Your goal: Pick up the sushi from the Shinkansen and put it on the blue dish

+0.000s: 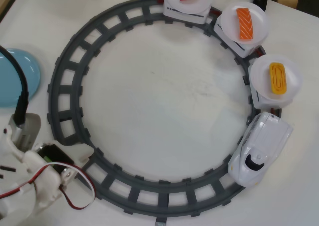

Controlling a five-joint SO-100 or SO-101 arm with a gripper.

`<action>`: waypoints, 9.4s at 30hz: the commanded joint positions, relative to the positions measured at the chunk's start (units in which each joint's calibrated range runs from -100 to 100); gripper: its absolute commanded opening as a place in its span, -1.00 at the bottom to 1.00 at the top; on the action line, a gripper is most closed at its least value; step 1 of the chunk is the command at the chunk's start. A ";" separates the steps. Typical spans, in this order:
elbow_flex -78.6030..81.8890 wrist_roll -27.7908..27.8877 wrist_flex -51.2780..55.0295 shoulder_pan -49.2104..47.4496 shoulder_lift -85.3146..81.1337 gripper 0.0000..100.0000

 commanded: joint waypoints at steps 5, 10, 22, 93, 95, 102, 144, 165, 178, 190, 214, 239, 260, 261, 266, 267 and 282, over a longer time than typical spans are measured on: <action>-3.08 0.11 -0.98 0.45 -0.45 -0.95; -2.99 0.06 -1.07 0.45 -0.45 -0.95; -2.99 0.16 -0.81 0.45 -0.45 -0.95; -5.52 34.05 6.32 17.00 8.67 -0.48; -6.51 34.99 6.32 17.88 9.50 -0.48; -5.70 35.41 6.32 17.61 6.35 -0.47; -4.71 36.30 5.56 17.70 7.85 -0.47; -9.75 41.38 -4.21 28.00 20.21 -0.47; -9.12 41.38 -15.51 28.18 24.77 -0.47; -10.48 42.32 -18.56 29.76 30.08 -0.47; -12.01 42.00 -18.56 29.94 31.40 -0.47; -2.99 41.90 -18.39 29.85 31.49 -0.47; 6.75 40.64 -25.61 25.27 30.57 -0.48; 7.02 39.96 -25.70 24.39 30.57 -0.48; 7.29 37.35 -25.70 19.55 30.57 -0.57; 7.29 36.88 -25.70 18.58 30.57 -0.66; 1.97 34.42 -23.57 13.48 25.60 -0.95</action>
